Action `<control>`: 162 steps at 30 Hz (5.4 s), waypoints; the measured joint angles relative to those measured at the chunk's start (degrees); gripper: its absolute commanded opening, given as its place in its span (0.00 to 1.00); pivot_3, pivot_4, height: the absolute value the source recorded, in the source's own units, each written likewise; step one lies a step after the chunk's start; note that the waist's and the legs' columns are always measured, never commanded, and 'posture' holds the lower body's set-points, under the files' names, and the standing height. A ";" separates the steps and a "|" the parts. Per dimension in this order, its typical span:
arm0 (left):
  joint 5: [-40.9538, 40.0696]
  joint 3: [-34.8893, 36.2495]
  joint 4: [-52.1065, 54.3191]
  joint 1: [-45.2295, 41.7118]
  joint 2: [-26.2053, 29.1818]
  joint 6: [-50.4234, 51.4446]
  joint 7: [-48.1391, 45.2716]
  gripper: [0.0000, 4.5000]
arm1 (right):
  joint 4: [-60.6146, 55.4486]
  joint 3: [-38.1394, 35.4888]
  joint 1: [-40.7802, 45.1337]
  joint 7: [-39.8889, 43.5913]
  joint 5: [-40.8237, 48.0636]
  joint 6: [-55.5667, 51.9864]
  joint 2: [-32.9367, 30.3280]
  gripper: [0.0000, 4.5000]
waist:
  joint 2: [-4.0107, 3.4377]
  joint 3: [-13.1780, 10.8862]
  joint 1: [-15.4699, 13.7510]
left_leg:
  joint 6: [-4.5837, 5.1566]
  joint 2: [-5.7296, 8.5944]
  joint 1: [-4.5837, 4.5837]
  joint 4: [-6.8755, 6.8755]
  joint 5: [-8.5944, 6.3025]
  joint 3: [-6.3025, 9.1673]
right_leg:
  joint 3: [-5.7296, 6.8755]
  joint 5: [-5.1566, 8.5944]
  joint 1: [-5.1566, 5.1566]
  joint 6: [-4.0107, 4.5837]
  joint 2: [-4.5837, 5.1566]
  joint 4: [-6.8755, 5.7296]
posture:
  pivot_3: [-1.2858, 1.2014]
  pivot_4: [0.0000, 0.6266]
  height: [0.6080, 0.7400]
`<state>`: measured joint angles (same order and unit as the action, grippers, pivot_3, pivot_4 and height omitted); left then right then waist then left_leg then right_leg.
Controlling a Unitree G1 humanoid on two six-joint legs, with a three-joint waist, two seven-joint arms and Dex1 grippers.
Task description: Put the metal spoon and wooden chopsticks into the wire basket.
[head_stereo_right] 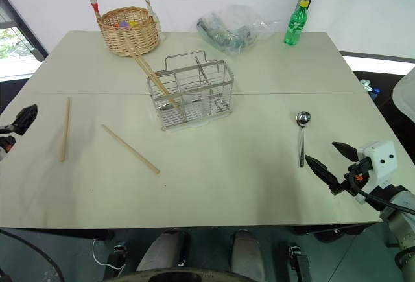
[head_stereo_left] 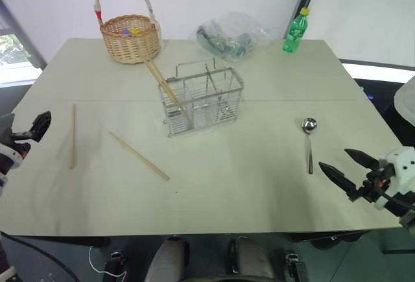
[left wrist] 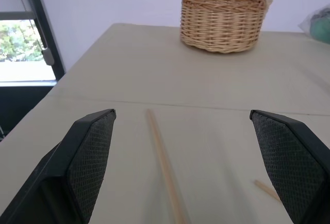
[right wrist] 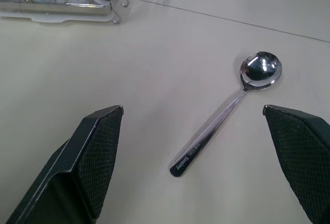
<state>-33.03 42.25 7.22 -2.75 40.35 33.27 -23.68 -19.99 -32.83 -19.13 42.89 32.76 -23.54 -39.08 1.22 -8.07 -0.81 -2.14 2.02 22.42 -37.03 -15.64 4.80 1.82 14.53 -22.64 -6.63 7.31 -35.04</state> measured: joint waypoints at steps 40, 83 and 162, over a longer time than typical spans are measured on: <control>-23.65 -11.33 24.68 -2.29 9.85 15.92 -16.48 0.98 | -8.93 11.60 24.72 -29.09 -5.65 -34.84 0.29 1.00 | 0.00 -0.04 0.04 | 0.19 0.04 0.05 0.00 0.11 0.01 | 0.02 0.04 -0.03 0.10 0.02 0.00 | 0.52 0.24 0.44; -32.38 -16.87 29.46 -7.02 13.15 15.71 -13.54 1.00 | 23.98 18.07 44.22 -36.12 -17.10 -29.86 14.34 0.01 | -0.10 -0.10 0.63 | 0.25 0.08 -0.02 -0.01 0.13 0.02 | 0.01 0.04 0.01 0.15 -0.47 -0.07 | 0.52 0.24 0.44; -17.54 -12.27 10.36 -9.64 11.87 12.88 7.14 1.00 | 4.48 23.38 56.87 10.70 11.44 -17.19 -2.77 0.99 | 0.10 -0.18 1.50 | 0.33 -0.04 -0.09 0.09 0.08 0.03 | -0.04 0.11 -0.37 0.23 -0.53 -0.72 | 0.52 0.24 0.44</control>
<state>-50.57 29.98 17.58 -12.39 52.22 46.15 -16.54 -15.52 -9.45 37.74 53.60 44.19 -40.73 -41.85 1.32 -8.25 0.69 -1.81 1.97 22.34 -36.94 -15.56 4.83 1.79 14.64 -23.01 -6.40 6.77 -35.76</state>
